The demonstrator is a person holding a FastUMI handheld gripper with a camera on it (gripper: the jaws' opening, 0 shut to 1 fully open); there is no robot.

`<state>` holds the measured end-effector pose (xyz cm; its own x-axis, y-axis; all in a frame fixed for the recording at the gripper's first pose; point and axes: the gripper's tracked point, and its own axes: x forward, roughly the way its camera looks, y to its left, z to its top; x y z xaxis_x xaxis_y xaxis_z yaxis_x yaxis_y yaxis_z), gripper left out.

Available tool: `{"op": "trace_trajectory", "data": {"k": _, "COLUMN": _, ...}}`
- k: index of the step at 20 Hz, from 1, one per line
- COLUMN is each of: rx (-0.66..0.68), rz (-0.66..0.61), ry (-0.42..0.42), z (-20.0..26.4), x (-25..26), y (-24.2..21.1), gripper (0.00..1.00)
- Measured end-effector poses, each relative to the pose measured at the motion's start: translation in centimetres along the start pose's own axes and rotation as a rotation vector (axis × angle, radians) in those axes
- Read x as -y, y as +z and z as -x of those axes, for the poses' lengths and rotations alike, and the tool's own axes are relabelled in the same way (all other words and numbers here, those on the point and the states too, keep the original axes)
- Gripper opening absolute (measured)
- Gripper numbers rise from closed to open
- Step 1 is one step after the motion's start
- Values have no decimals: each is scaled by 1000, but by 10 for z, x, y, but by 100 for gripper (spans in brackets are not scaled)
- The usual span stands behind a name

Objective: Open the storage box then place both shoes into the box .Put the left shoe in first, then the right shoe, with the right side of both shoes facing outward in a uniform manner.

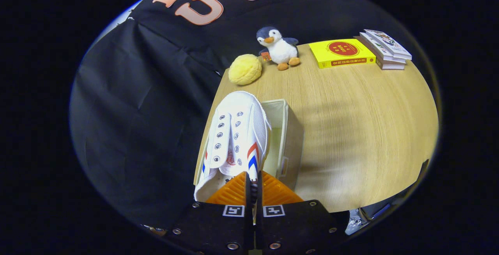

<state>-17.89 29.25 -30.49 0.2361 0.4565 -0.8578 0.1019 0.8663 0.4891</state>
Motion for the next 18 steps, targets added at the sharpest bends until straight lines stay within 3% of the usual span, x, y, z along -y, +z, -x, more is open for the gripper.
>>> {"op": "trace_trajectory", "data": {"k": 7, "rx": -105, "rz": 9, "ry": -96, "z": -32, "x": -7, "y": -34, "gripper": 3}}
{"op": "trace_trajectory", "data": {"k": 13, "rx": -100, "rz": -12, "ry": -275, "z": -32, "x": -10, "y": -42, "gripper": 4}}
{"op": "trace_trajectory", "data": {"k": 17, "rx": -105, "rz": -27, "ry": -303, "z": -32, "x": -12, "y": -45, "gripper": 5}}
{"op": "trace_trajectory", "data": {"k": 18, "rx": -102, "rz": -31, "ry": -290, "z": -31, "x": -16, "y": -44, "gripper": 11}}
